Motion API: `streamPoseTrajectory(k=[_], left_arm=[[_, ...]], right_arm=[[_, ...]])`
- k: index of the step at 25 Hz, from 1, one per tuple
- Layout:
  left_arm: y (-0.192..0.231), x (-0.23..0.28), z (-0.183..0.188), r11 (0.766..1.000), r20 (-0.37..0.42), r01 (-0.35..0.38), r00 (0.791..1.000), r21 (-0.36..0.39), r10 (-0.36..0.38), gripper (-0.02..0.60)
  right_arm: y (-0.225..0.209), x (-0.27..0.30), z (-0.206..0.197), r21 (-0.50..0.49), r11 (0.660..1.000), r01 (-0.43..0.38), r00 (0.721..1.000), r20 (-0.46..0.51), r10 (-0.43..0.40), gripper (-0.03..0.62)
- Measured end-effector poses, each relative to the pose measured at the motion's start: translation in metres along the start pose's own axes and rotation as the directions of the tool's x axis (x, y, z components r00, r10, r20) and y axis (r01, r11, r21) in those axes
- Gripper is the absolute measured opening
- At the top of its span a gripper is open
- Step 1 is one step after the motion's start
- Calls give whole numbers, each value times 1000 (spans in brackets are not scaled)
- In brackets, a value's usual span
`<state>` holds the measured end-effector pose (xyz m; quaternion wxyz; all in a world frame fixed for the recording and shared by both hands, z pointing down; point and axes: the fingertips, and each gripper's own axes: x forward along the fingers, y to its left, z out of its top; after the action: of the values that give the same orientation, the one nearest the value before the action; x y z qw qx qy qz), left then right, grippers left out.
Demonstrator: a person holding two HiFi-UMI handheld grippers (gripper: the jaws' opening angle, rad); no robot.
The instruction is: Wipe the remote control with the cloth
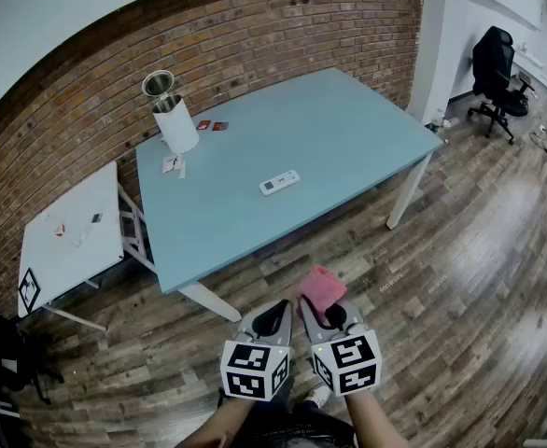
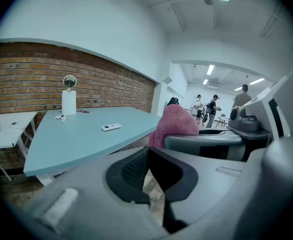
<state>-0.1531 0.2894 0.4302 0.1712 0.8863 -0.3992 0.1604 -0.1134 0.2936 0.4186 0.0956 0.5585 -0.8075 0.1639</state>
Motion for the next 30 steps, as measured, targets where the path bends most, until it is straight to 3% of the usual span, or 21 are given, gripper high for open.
streamPoseTrajectory(k=[14, 30], left_arm=[[16, 56, 9, 999, -16, 37, 999, -2, -37, 0], [113, 177, 43, 997, -91, 8, 996, 73, -1, 2]], right_arm=[[-40, 36, -3, 14, 1000, 20, 998, -52, -19, 59], [-105, 158, 24, 7, 1000, 28, 991, -128, -27, 60]])
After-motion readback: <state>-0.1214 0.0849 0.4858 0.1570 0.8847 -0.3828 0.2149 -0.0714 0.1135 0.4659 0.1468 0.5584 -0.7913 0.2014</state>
